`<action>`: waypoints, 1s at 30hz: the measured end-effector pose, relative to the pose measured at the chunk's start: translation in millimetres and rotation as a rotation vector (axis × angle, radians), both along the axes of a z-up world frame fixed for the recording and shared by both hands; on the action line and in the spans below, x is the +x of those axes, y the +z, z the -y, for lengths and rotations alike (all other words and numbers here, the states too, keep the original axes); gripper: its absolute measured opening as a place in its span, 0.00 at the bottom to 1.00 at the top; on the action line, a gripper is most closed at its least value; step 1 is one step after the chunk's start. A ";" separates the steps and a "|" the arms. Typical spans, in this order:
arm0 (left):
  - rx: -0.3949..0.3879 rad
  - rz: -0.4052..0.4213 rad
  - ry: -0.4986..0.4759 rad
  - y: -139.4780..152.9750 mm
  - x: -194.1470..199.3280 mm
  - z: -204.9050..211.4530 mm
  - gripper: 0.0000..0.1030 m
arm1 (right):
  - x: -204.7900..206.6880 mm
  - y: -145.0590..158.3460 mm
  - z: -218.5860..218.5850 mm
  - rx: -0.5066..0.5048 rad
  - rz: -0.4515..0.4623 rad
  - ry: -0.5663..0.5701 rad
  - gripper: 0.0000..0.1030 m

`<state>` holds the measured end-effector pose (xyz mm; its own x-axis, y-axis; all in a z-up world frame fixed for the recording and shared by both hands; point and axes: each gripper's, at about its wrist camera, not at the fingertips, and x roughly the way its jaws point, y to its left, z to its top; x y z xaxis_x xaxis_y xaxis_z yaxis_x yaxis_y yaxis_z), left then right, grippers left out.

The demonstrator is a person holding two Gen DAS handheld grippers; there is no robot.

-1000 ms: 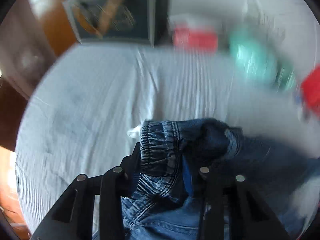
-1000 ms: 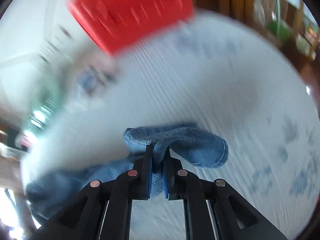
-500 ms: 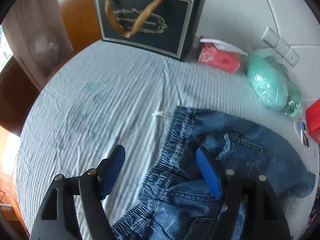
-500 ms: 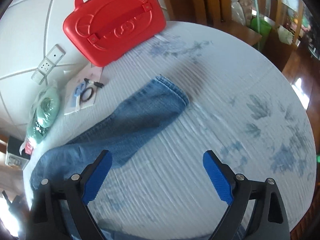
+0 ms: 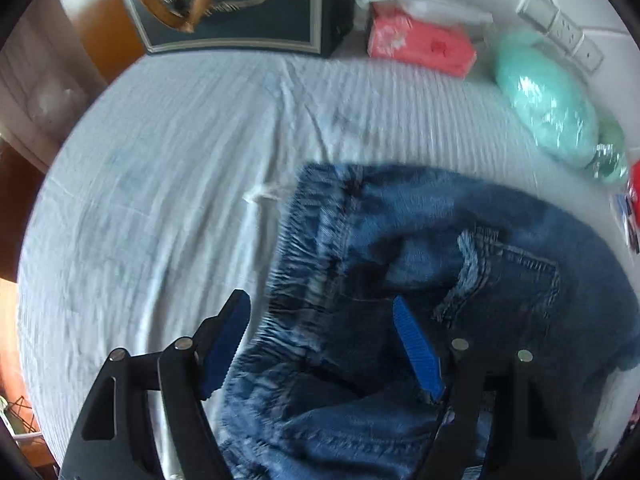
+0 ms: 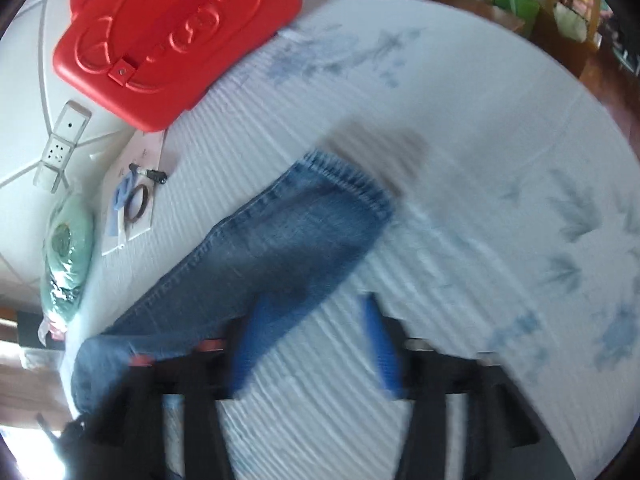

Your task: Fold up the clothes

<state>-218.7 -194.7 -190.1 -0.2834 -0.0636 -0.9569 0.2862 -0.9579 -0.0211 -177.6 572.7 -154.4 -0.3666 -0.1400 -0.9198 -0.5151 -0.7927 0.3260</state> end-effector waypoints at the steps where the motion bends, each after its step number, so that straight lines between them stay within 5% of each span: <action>1: -0.005 0.012 -0.007 -5.2 -0.9 -2.5 0.71 | -5.5 -4.5 5.2 0.025 0.032 0.017 0.75; 2: -0.012 0.015 -0.013 -8.6 -1.1 -4.5 0.72 | -11.6 -7.7 11.1 0.056 0.062 0.040 0.58; 3: -0.021 0.007 -0.015 -9.5 -0.7 -5.5 0.74 | -20.4 -6.9 18.9 0.082 0.076 0.074 0.02; 5: -0.018 0.002 -0.011 -10.6 -0.8 -4.3 0.74 | -38.8 12.6 33.0 0.107 0.015 0.117 0.03; 8: 0.002 0.005 0.001 -13.5 -1.8 -0.1 0.78 | -58.3 60.9 53.0 0.010 -0.221 0.184 0.13; 11: -0.012 0.005 0.009 -16.1 -2.2 1.1 0.86 | -70.2 104.0 74.8 -0.059 -0.396 0.263 0.64; 12: -0.015 0.002 0.011 -16.4 -1.9 1.1 0.87 | -71.3 110.7 79.5 -0.012 -0.388 0.264 0.70; 16: -0.023 -0.007 0.009 -15.7 0.7 1.1 0.87 | -67.4 91.9 65.6 0.067 -0.267 0.182 0.66; 21: -0.064 -0.010 0.007 -16.0 1.0 0.6 0.98 | -53.5 41.6 30.3 0.039 -0.110 0.075 0.23; 25: -0.061 -0.013 0.019 -17.8 1.7 3.0 0.99 | -48.8 9.0 19.5 -0.121 -0.105 0.039 0.25; 27: -0.054 -0.016 0.024 -18.4 2.5 4.3 0.99 | -51.4 3.6 24.9 -0.190 -0.138 0.032 0.44; 30: -0.046 -0.017 0.028 -18.6 2.7 6.0 0.99 | -61.2 -2.6 37.8 -0.266 -0.161 0.039 0.46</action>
<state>-216.0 -200.7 -208.7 -0.2975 -0.1154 -0.9477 0.3132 -0.9495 0.0173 -238.8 534.9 -156.9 -0.4945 -0.3847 -0.7794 -0.4104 -0.6871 0.5995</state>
